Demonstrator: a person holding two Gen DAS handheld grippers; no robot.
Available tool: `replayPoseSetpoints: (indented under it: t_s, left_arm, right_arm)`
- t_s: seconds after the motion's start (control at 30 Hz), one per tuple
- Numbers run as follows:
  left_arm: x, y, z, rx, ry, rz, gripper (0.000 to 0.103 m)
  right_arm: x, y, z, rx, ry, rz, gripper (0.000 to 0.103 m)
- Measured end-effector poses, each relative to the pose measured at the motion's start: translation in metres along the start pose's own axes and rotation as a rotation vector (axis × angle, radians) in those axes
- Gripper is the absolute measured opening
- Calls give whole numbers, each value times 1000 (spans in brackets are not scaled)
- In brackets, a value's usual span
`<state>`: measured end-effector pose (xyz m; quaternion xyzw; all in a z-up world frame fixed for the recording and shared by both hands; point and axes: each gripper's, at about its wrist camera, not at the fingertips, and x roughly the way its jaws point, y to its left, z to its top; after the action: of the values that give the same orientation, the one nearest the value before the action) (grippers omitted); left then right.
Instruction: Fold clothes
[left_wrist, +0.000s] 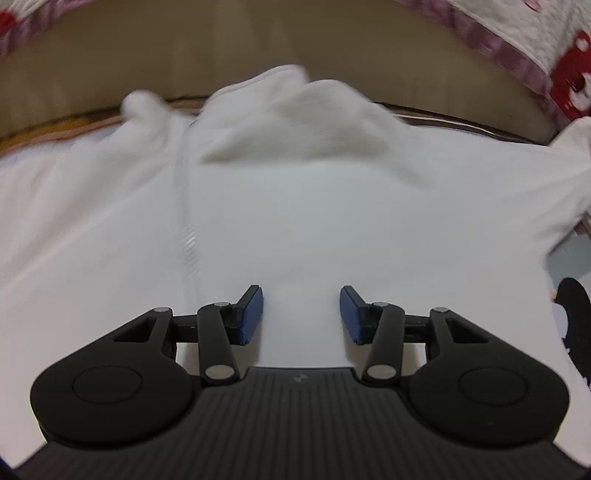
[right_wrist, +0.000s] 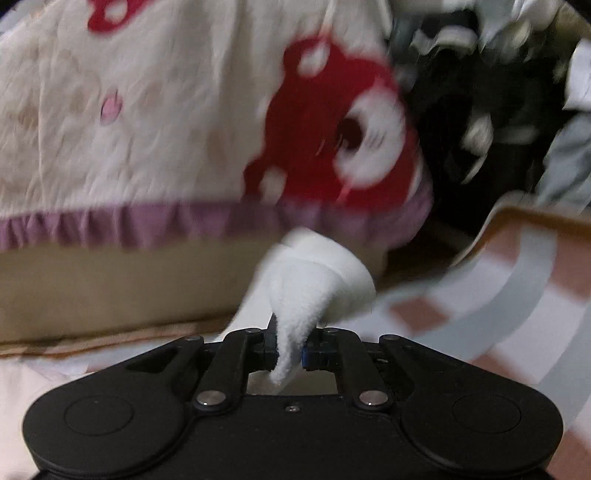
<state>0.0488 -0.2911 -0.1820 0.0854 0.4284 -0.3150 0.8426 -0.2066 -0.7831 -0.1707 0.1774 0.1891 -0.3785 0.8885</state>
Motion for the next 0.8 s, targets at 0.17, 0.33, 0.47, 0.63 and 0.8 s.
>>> replayPoseSetpoints:
  t_s: [0.17,0.33,0.47,0.63,0.8]
  left_arm:
    - [-8,5,-6,8,1,14,46]
    - [-13,12,-4,-9,28,3,46]
    - [-19,29,4,-40,17,-4,48]
    - [-29,53,43,-41,-80,-18,48]
    - [-35,75,86,-44,-173,-32,56]
  right_arm:
    - [37,-7,-16,-174,149,-56,17]
    - [45,-3,-23,-195,178,-132,33]
    - [39,-24,-7,29,257,-196,58]
    - [-5,-20,13,171,212,-214,61]
    - [-29,64,31,-33,137,-98,62]
